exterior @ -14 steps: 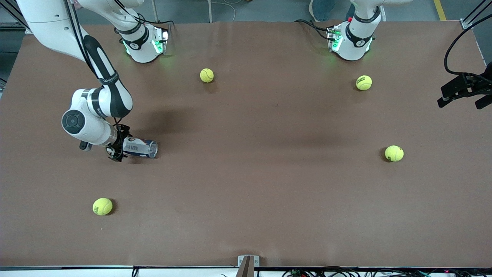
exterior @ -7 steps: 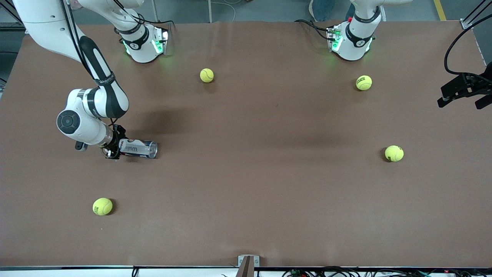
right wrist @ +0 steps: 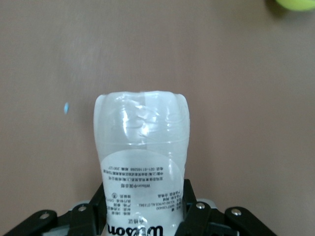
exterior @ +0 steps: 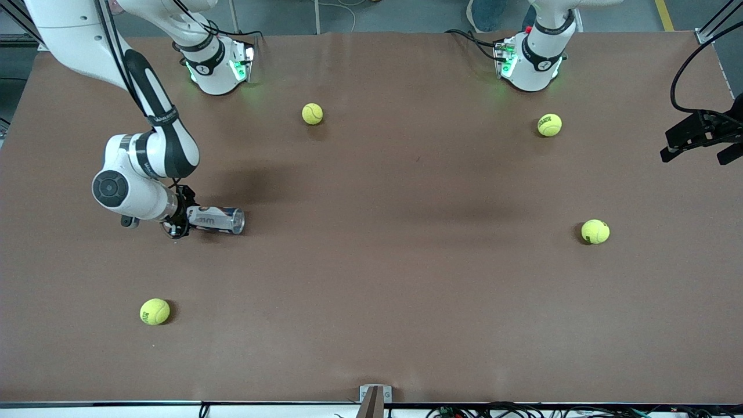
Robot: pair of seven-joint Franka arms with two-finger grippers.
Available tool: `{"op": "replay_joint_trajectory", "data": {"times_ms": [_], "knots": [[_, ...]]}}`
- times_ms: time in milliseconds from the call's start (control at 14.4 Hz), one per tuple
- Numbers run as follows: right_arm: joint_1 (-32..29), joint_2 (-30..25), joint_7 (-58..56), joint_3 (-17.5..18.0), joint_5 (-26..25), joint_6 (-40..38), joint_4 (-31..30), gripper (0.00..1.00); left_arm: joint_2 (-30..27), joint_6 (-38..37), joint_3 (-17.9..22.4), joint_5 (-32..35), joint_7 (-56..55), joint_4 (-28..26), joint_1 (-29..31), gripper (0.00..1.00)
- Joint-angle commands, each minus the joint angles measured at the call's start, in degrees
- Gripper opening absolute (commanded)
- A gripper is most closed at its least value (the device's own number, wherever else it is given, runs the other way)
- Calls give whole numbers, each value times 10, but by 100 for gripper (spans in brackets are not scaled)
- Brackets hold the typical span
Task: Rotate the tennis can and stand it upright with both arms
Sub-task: 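Lift the can with the right gripper while the left gripper approaches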
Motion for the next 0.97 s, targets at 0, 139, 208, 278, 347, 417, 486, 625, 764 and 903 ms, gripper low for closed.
{"op": "replay_joint_trajectory", "data": {"times_ms": [0, 139, 208, 278, 347, 417, 486, 625, 764, 903], "knots": [[56, -28, 41, 1, 38, -87, 57, 60, -6, 2, 0, 1, 2, -4, -1, 100], [97, -27, 86, 1, 59, -117, 98, 60, -6, 2, 0, 1, 2, -4, -1, 100], [132, -25, 112, 0, 60, -120, 115, 61, -6, 2, 0, 1, 2, -4, -1, 100], [164, -23, 126, 0, 61, -118, 129, 61, -6, 2, 0, 1, 2, -4, -1, 100], [184, -21, 134, 1, 62, -115, 144, 61, -6, 2, 0, 1, 2, -4, -1, 100], [212, -17, 135, 1, 64, -114, 161, 61, -6, 2, 0, 1, 2, -4, -1, 100], [246, -3, 138, 0, 70, -111, 183, 61, -6, 2, 0, 1, 2, -4, -1, 100], [302, 47, 143, -1, 70, -110, 249, 61, -6, 2, 0, 1, 2, -4, -1, 100], [347, 100, 191, -2, 58, -110, 314, 62, -6, 2, 0, 1, 2, -4, -1, 100], [378, 158, 235, -4, 39, -110, 387, 63, -5, 2, -2, 1, 4, -4, -2, 100]]}}
